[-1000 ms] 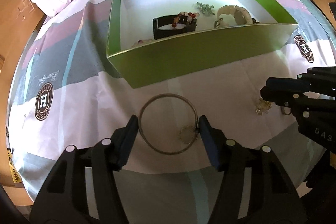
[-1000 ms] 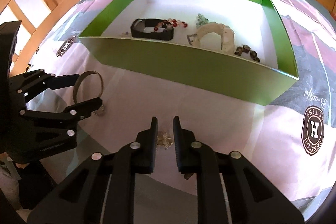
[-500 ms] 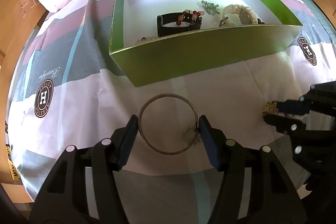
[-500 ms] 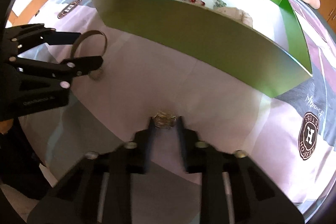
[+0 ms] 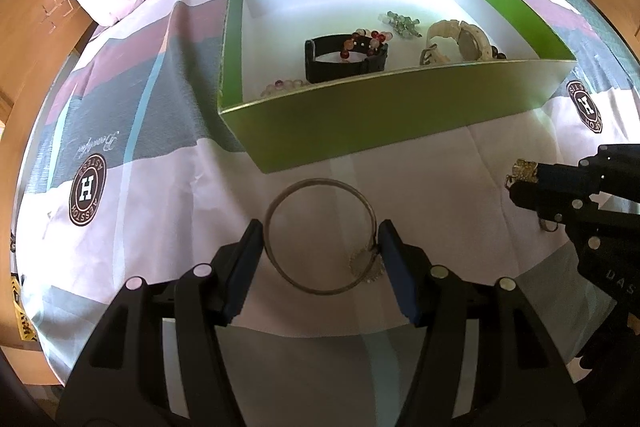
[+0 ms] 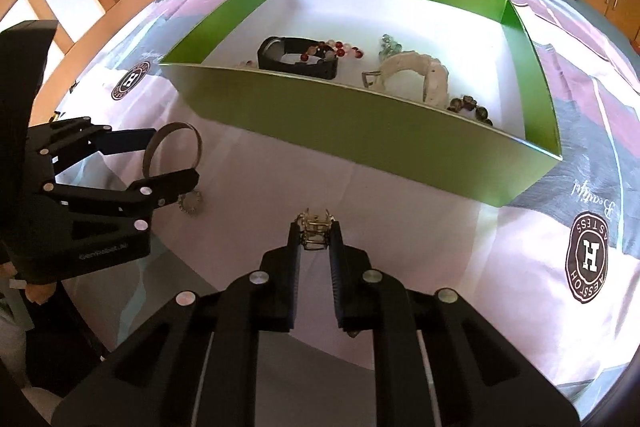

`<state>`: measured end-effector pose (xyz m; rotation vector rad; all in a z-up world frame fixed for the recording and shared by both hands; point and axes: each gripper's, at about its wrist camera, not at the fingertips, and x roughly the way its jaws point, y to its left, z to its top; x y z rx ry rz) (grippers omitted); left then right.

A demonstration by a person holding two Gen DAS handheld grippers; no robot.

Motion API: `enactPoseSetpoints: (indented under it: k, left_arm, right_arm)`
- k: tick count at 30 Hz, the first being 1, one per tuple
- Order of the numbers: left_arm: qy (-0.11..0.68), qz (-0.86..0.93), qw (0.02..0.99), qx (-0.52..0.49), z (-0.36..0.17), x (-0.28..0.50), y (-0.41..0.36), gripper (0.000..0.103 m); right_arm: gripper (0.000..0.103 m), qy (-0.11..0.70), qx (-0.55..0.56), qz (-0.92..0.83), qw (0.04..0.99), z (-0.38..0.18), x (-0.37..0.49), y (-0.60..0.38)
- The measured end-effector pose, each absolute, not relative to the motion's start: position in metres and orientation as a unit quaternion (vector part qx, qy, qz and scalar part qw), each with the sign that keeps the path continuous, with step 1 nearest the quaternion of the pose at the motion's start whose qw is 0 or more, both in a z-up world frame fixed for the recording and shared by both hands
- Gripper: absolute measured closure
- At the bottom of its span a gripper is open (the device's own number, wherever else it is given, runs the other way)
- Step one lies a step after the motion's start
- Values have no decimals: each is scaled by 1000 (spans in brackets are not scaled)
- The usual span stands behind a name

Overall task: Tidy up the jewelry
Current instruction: 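Hold the silver bangle in the left tool and the gold charm in the right tool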

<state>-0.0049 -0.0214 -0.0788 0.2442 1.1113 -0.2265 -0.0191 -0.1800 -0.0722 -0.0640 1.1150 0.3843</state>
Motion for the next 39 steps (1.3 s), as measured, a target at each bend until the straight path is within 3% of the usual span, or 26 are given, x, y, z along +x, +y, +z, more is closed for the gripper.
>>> enactPoseSetpoints:
  k: [39]
  left_arm:
    - [508,-108,846,122,-72,-11,-29,43]
  right_arm:
    - [89,517,-19,179,837,-70,-20,-180]
